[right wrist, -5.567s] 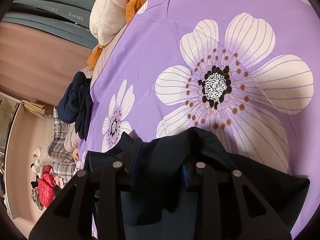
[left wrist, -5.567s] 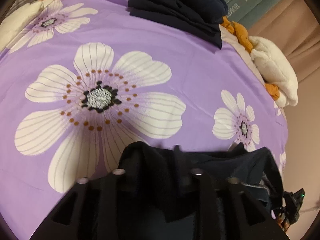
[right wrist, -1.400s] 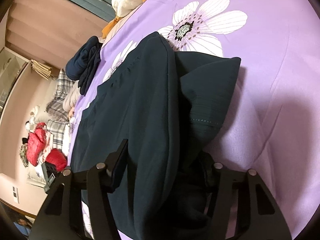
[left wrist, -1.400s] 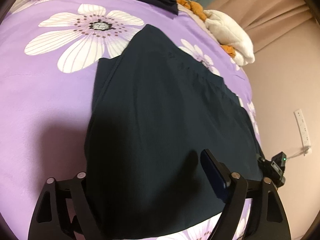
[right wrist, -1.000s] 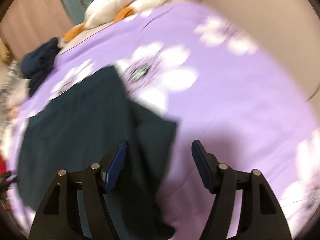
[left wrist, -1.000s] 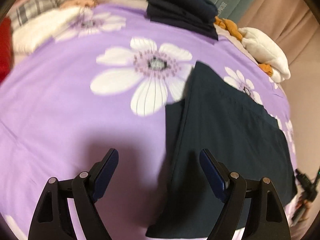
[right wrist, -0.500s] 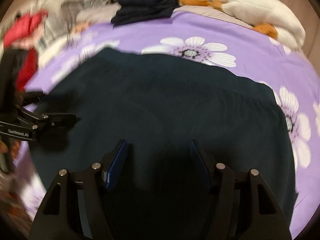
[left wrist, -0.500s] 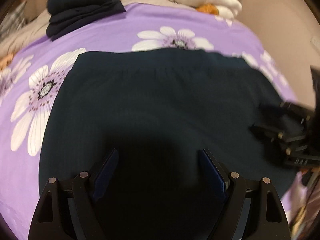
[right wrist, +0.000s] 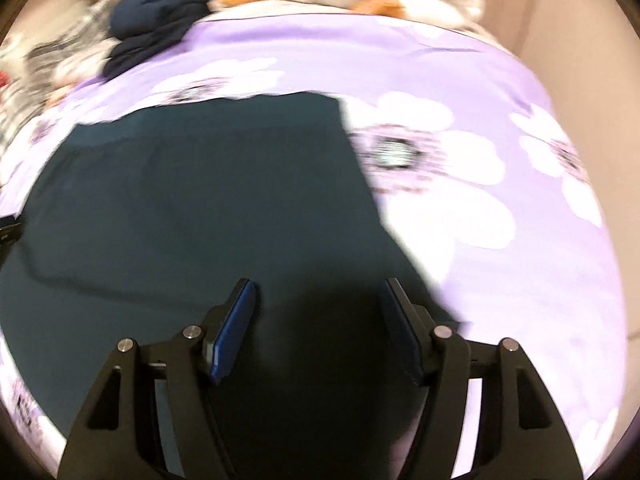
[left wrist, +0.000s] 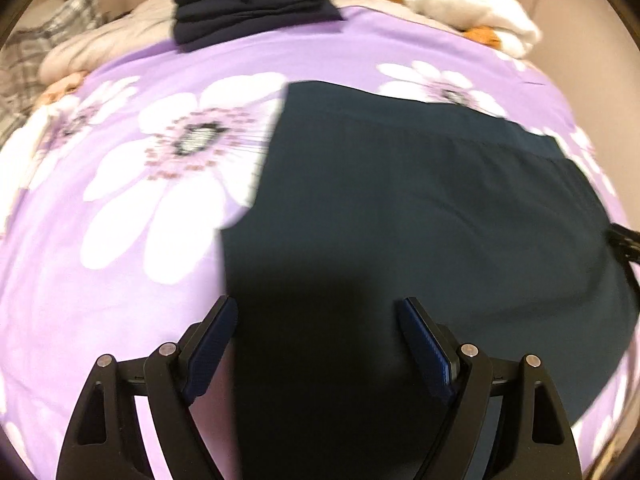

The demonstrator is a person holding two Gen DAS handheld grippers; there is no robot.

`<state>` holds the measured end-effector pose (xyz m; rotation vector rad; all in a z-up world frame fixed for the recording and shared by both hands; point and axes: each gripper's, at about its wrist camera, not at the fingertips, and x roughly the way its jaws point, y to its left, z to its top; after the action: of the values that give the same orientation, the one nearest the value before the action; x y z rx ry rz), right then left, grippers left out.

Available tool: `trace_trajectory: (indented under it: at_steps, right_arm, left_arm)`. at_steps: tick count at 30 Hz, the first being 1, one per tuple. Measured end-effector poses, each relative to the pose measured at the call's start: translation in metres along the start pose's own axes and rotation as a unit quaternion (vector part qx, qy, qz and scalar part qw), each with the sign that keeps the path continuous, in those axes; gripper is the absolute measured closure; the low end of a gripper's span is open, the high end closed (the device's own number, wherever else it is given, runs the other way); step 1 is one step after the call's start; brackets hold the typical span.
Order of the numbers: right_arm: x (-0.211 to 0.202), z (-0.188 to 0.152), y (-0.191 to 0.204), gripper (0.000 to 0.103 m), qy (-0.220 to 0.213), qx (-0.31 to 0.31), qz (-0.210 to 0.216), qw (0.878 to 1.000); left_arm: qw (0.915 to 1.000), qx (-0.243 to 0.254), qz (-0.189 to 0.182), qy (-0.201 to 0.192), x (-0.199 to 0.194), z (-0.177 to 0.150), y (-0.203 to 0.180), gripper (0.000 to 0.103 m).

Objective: Fold large clothes

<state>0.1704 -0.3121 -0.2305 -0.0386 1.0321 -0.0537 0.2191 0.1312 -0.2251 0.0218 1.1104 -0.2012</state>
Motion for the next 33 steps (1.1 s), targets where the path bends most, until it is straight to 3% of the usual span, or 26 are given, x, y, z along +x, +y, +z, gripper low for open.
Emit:
trace_trajectory:
  at_steps: [4, 7, 9, 12, 14, 19, 27, 30, 32, 33]
  right_arm:
    - [-0.004, 0.019, -0.009, 0.034, -0.018, 0.016, -0.027, 0.999]
    - [-0.004, 0.048, 0.021, 0.035, -0.043, -0.009, 0.043, 0.998]
    - [0.001, 0.066, 0.050, 0.034, -0.051, -0.042, 0.090, 0.994]
    - [0.016, 0.092, 0.096, 0.034, -0.048, -0.098, 0.132, 0.985]
    - [0.030, 0.109, 0.129, 0.034, -0.043, -0.137, 0.136, 0.980]
    - [0.059, 0.140, 0.173, 0.034, -0.027, -0.182, 0.155, 0.971]
    - [0.090, 0.158, 0.190, 0.030, 0.011, -0.220, 0.206, 0.953]
    - [0.092, 0.157, 0.196, 0.041, 0.019, -0.244, 0.222, 0.944]
    - [0.090, 0.157, 0.201, 0.075, 0.025, -0.263, 0.233, 0.936]
    - [0.087, 0.156, 0.204, 0.081, 0.023, -0.276, 0.226, 0.934]
  left_arm:
    - [0.9996, -0.028, -0.001, -0.001, 0.002, 0.028, 0.016, 0.020]
    - [0.9992, -0.027, -0.021, -0.023, -0.001, 0.056, 0.009, 0.020]
    - [0.9976, -0.024, -0.055, -0.034, -0.002, 0.075, -0.004, 0.019]
    - [0.9955, -0.013, -0.088, -0.034, 0.007, 0.092, -0.031, 0.019]
    - [0.9952, 0.003, -0.094, -0.025, 0.020, 0.102, -0.045, 0.019]
    - [0.9948, 0.015, -0.101, 0.006, 0.045, 0.108, -0.051, 0.019]
    - [0.9943, 0.022, -0.104, 0.009, 0.047, 0.103, -0.040, 0.019]
    - [0.9942, 0.031, -0.102, 0.009, 0.051, 0.105, -0.044, 0.020]
    - [0.9943, 0.037, -0.099, 0.009, 0.051, 0.104, -0.045, 0.019]
    - [0.9943, 0.039, -0.099, 0.008, 0.051, 0.104, -0.046, 0.019]
